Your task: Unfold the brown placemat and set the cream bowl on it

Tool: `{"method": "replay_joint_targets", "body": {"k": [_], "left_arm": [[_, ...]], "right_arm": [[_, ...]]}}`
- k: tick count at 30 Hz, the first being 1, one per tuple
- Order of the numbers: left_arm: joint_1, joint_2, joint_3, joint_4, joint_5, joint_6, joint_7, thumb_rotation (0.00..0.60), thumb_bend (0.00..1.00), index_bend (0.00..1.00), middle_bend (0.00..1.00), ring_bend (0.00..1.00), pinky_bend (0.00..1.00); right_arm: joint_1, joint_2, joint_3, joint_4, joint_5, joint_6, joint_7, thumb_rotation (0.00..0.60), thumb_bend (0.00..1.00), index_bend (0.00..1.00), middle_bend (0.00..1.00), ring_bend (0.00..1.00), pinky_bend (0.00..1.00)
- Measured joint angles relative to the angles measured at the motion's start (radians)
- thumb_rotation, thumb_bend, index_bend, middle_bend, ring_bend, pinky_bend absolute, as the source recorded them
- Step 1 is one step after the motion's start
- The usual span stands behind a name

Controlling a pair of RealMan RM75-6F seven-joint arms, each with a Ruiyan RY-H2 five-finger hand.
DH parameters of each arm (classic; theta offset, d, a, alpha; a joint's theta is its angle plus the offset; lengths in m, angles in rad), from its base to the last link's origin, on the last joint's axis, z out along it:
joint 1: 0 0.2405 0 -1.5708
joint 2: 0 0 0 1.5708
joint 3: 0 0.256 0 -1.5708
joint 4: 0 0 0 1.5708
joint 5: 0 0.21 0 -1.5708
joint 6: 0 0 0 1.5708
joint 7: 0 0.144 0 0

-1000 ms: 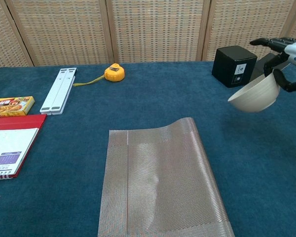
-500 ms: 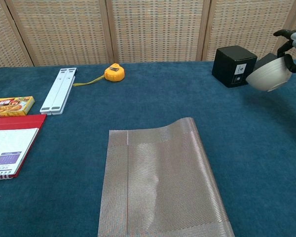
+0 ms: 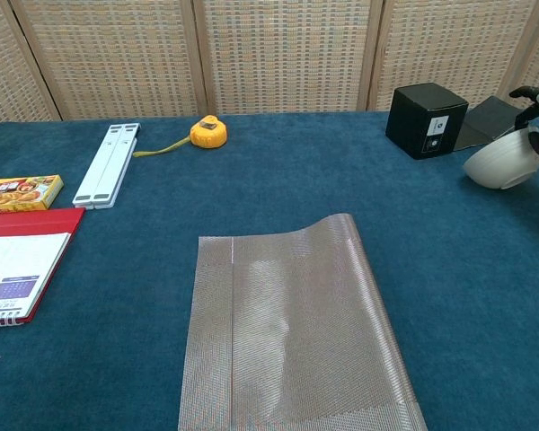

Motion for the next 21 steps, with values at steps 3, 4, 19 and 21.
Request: {"method": "replay_joint_targets", "body": {"k": [3,4,19,21], "left_arm": [[0.003,0.001,0.002,-0.003,0.004,0.007,-0.002,0.6,0.0,0.0,0.0,0.0,0.0],[0.003,0.002,0.003,-0.004,0.006,0.008,-0.004,0.6,0.0,0.0,0.0,0.0,0.0],[0.005,0.018,0.011,-0.011,0.032,0.012,-0.037,0.6,0.0,0.0,0.0,0.0,0.0],[0.007,0.022,0.013,-0.013,0.039,0.017,-0.044,0.6,0.0,0.0,0.0,0.0,0.0]], "right_arm": [[-0.012,0.035,-0.019,-0.051,-0.019,0.023,0.026,0.6,0.34,0.0,0.0,0.0,0.0],[-0.016,0.049,-0.025,-0.07,-0.025,0.037,0.031,0.6,0.32,0.0,0.0,0.0,0.0],[-0.117,0.35,-0.105,-0.589,-0.109,0.243,-0.136,0.6,0.3,0.0,0.0,0.0,0.0],[-0.122,0.393,-0.118,-0.677,-0.13,0.258,-0.166,0.6,0.29,0.01,0.0,0.0,0.0]]}}
